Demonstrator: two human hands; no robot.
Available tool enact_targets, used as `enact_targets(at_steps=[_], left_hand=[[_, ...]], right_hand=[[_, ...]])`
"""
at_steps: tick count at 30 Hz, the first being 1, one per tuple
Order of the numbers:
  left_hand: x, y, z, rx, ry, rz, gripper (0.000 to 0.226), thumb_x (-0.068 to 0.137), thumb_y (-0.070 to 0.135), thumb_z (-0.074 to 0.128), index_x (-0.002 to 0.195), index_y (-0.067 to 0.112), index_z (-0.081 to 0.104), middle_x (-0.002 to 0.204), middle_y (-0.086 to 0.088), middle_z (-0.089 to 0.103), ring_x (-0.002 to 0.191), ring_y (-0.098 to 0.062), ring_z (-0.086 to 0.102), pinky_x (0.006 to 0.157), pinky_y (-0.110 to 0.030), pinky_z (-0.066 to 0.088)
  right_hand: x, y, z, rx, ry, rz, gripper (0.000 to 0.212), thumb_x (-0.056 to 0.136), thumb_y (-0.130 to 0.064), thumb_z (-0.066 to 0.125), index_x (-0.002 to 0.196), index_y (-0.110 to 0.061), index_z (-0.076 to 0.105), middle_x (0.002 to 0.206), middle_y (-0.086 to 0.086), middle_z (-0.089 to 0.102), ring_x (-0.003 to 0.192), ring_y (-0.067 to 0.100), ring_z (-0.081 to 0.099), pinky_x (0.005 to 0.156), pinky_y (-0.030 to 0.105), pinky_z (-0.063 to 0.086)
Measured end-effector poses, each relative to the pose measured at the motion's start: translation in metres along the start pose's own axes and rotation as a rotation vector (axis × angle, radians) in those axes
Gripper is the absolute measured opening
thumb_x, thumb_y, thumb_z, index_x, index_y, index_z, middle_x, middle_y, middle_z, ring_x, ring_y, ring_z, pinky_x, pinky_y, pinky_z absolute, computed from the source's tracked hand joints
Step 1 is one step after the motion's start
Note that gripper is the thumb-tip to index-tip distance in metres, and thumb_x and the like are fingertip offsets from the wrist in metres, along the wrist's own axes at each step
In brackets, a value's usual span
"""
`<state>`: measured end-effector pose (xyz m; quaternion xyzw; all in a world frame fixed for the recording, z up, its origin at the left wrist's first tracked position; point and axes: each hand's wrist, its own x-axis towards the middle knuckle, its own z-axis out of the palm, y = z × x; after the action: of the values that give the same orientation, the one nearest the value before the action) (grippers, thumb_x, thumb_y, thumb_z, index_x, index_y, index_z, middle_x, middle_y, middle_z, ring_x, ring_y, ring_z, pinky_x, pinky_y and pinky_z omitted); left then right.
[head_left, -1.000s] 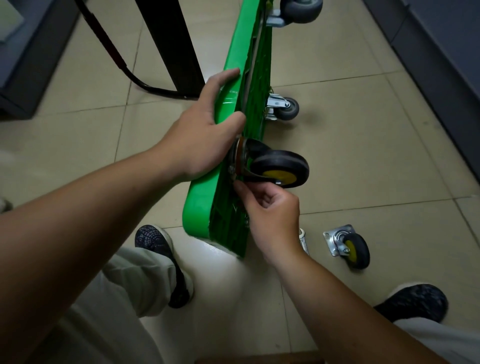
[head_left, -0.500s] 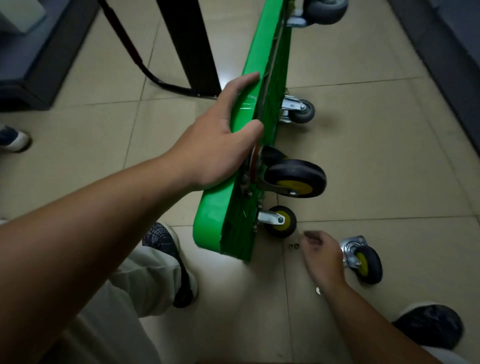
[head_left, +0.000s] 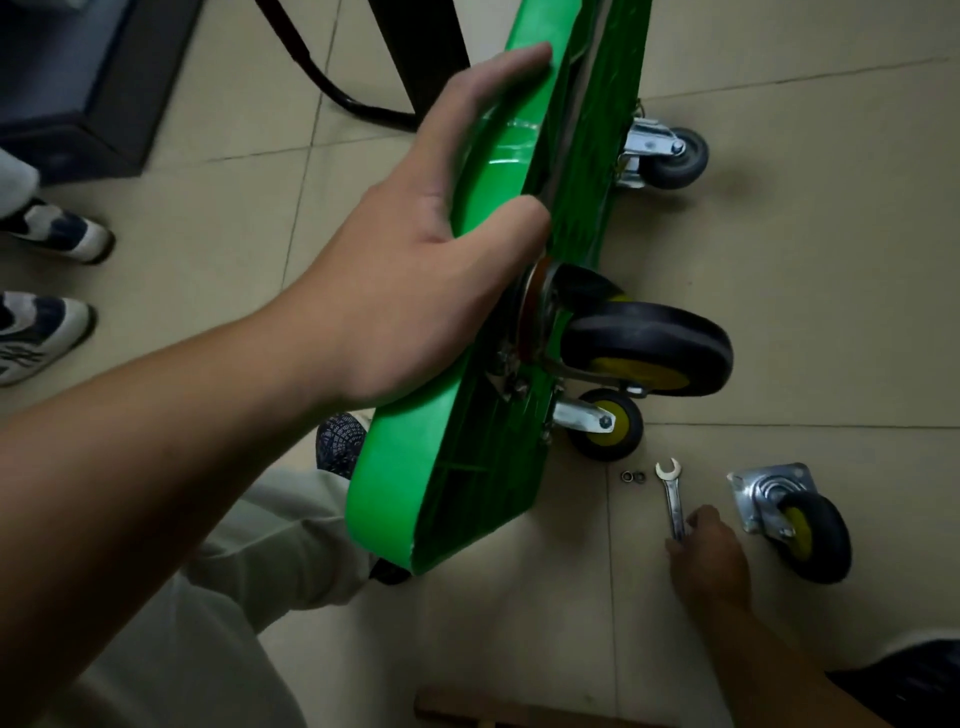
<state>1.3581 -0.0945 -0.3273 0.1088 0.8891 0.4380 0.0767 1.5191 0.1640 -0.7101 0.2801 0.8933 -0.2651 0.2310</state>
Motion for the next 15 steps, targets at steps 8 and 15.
enact_targets(at_steps=[8, 15], left_hand=[[0.002, 0.002, 0.002, 0.033, 0.006, -0.021, 0.065, 0.094, 0.026, 0.053, 0.152, 0.044, 0.029, 0.093, 0.035, 0.059, 0.066, 0.005, 0.059, 0.058, -0.012, 0.045], [-0.002, 0.015, 0.002, 0.079, 0.019, -0.045, 0.067, 0.089, 0.040, 0.052, 0.150, 0.051, 0.027, 0.114, 0.009, 0.061, 0.082, -0.005, 0.064, 0.081, -0.033, 0.054]], right_hand=[[-0.013, -0.007, -0.025, 0.125, -0.019, -0.088, 0.011, 0.094, -0.008, 0.056, 0.083, -0.008, 0.052, 0.085, 0.014, 0.059, 0.083, 0.038, 0.060, 0.070, 0.036, 0.043], [-0.074, -0.047, -0.136, 0.067, 0.135, -0.643, 0.007, 0.098, -0.024, 0.052, 0.093, -0.027, 0.050, 0.061, -0.010, 0.047, 0.053, 0.006, 0.047, 0.048, 0.035, 0.040]])
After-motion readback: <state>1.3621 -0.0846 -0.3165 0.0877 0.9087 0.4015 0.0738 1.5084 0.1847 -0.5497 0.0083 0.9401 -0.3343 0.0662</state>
